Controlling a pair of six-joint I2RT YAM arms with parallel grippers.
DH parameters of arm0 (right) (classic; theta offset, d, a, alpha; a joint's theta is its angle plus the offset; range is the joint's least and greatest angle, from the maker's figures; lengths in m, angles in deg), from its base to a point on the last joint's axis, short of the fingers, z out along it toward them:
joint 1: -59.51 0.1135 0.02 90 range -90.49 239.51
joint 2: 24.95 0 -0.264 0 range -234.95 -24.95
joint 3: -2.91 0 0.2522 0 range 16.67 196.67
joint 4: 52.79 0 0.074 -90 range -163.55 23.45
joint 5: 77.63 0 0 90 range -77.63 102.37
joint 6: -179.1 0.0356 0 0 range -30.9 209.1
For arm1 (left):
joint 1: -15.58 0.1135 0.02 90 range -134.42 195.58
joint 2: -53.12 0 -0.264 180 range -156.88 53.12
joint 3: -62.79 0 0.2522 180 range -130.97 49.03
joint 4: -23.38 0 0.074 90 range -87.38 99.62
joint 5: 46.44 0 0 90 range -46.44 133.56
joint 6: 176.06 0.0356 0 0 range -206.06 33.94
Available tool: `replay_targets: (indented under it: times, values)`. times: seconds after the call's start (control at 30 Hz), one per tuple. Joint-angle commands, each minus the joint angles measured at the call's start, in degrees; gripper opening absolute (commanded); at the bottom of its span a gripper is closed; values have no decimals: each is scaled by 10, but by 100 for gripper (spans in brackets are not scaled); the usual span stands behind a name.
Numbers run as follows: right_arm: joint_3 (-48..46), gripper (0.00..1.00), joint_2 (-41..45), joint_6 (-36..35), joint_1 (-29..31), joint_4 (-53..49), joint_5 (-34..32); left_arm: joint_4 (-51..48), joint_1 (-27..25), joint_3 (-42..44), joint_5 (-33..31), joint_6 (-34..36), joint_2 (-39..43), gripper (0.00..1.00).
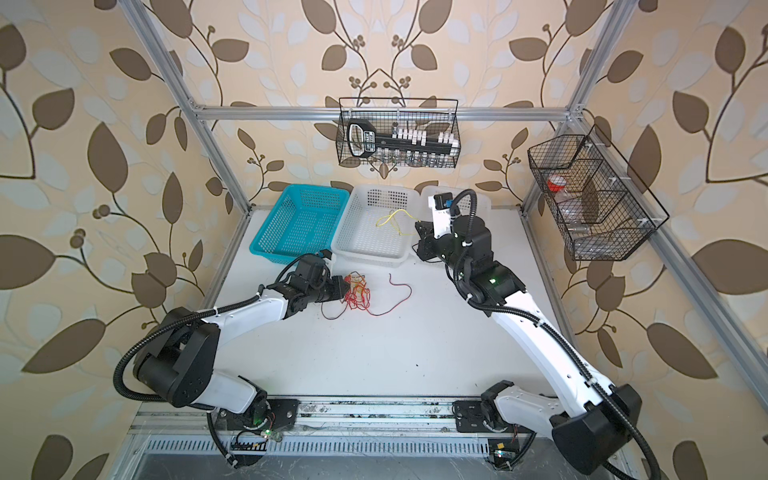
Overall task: Untangle the cables
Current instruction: 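Carry the yellow wire over the nearer white basket and open the right gripper, then move the right gripper back to the tangle beside the left gripper's red clip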
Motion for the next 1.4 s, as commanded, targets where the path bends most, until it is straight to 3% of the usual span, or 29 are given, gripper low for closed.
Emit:
replay_targets:
  times: [0.0, 0.53, 0.87, 1.1, 1.37]
  values:
    - [31, 0, -38, -3, 4, 44, -20, 32, -6, 6, 24, 12, 15, 0]
    - [121, 0, -302, 48, 9, 81, -45, 38, -6, 6, 36, 15, 16, 0]
    - [223, 1, -455, 57, 9, 26, -47, 39, -6, 4, 40, 16, 18, 0]
    - [261, 17, -493, 63, 1, -27, -69, 36, -6, 2, 40, 18, 13, 0]
    - [225, 46, -451, 33, -1, -18, -60, 40, -6, -4, 43, 15, 1, 0]
